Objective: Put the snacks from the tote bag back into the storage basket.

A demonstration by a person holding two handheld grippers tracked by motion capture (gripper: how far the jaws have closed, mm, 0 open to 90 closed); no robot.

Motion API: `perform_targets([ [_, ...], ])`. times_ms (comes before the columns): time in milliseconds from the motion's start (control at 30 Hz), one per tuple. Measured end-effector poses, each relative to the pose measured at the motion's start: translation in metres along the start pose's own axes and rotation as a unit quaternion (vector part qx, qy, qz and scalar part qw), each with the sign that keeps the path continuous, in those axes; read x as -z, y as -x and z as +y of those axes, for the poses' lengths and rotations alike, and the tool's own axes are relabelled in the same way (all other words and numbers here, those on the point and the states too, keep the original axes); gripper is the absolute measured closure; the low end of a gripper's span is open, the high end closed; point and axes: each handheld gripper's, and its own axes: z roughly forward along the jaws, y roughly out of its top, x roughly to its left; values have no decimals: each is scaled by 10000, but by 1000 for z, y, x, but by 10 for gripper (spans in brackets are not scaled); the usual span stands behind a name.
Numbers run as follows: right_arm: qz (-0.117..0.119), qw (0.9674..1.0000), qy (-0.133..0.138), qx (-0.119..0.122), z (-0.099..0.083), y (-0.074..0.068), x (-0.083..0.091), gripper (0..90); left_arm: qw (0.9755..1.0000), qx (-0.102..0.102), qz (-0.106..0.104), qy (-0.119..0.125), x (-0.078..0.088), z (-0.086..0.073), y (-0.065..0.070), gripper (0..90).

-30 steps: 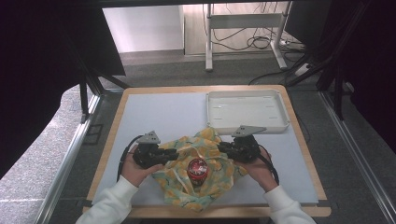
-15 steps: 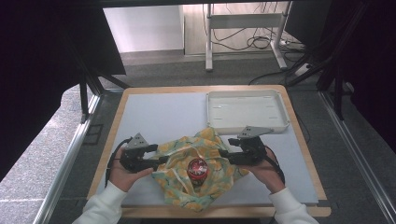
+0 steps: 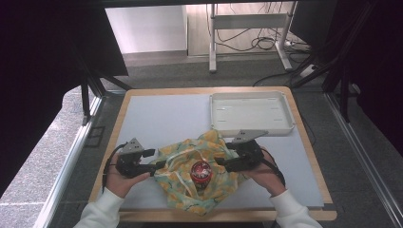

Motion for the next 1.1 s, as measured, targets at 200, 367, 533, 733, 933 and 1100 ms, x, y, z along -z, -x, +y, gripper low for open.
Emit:
perform_targets([
  [200, 199, 9993, -271, 136, 3, -10, -12, 279, 10000, -4, 68, -36, 2, -6, -4, 335],
  [367, 401, 9974, -523, 278, 5, -22, -25, 244, 10000, 6, 64, -49, 2, -8, -5, 335],
  [533, 615, 9933, -837, 512, 7, -33, -37, 206, 10000, -18, 32, -92, 1, -10, -4, 333],
  [733, 687, 9882, -1179, 701, 9, -38, -51, 188, 9999, 28, 104, -117, 1, -11, -4, 331],
  [933, 692, 9824, -1446, 960, 7, -44, -68, 176, 9998, 63, 95, -132, 1, -13, -4, 331],
  [1100, 599, 9795, -1595, 1075, 5, -47, -80, 180, 9998, 69, 107, -146, 1, -15, -4, 332],
])
